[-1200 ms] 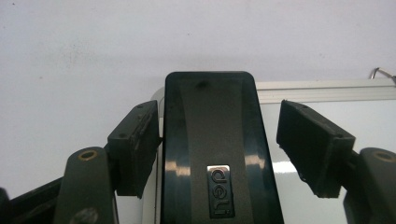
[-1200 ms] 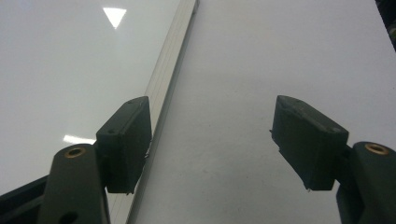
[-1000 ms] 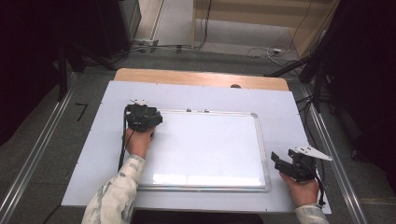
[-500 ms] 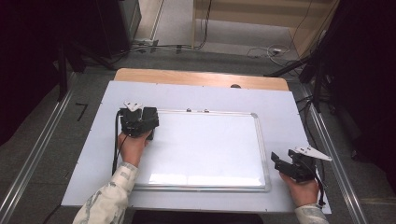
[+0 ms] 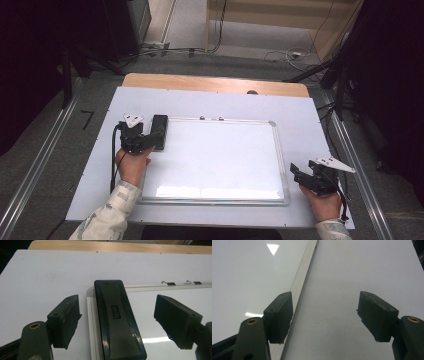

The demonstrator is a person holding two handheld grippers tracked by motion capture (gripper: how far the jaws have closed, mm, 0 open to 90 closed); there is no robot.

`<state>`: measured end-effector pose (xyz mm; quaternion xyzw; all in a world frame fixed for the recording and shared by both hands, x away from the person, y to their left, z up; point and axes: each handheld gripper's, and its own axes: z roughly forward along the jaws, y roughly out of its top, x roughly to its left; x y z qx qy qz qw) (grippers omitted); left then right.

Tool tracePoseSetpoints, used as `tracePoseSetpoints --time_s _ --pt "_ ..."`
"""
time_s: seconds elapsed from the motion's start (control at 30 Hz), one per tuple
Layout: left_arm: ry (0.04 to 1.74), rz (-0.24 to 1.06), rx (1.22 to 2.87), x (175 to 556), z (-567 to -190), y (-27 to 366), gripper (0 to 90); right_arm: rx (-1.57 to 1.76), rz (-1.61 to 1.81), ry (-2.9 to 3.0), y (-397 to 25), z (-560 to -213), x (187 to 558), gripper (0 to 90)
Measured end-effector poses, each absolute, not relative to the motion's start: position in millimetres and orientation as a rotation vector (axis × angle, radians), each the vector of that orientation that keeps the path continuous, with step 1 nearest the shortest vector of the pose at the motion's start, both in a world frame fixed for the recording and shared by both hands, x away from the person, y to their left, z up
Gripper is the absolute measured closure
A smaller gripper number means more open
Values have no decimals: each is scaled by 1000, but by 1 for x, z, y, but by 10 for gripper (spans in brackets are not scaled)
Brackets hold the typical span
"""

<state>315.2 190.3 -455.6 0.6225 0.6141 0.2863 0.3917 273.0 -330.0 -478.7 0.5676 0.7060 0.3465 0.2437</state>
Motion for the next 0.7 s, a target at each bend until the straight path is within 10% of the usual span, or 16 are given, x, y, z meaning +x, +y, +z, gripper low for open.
tracePoseSetpoints --time_s 0.7 --pt "1550 722 1608 290 -464 201 212 1547 947 1931 -330 -478 272 272"
